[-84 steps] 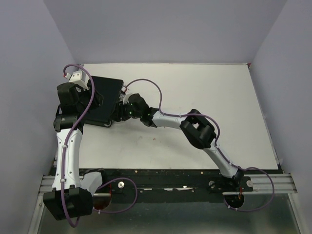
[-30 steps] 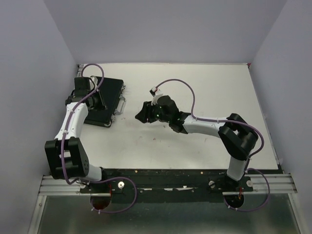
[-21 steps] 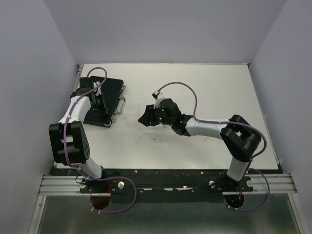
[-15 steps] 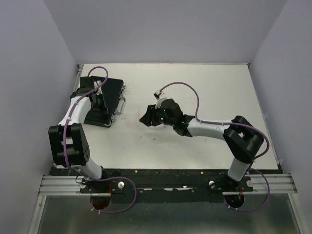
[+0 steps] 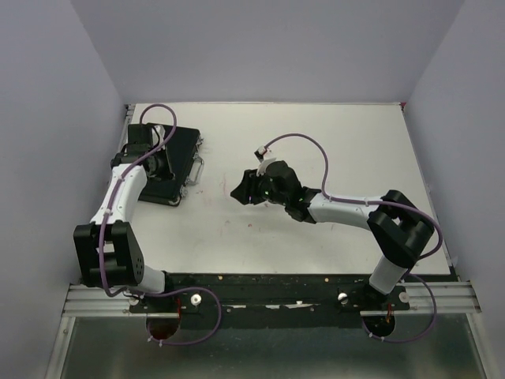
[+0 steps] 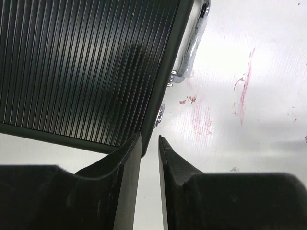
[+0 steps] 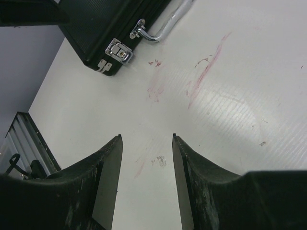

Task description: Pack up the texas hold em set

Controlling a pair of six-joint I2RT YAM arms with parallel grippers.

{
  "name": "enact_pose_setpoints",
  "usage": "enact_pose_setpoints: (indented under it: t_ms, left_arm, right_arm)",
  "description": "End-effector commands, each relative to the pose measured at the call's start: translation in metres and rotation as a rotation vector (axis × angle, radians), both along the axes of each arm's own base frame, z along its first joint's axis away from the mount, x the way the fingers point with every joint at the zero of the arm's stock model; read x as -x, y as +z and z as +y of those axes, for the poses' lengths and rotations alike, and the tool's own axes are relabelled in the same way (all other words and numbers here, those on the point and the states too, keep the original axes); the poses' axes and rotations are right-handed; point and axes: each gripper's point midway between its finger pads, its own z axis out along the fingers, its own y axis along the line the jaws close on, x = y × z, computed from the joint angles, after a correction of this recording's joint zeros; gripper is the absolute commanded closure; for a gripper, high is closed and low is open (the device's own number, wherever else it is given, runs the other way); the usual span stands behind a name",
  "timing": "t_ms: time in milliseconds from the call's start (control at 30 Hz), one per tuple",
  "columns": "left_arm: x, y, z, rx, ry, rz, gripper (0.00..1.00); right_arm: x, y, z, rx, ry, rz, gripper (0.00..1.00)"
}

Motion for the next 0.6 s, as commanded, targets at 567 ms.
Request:
enact_pose_setpoints:
  t_ms: [567]
  left_arm:
    - [-0.001,-0.007,-0.009,-0.011,-0.043,0.044,0.67]
  right_arm:
    - [-0.004,0.000,-0.011,0.016,-0.036,-0.016,0.47]
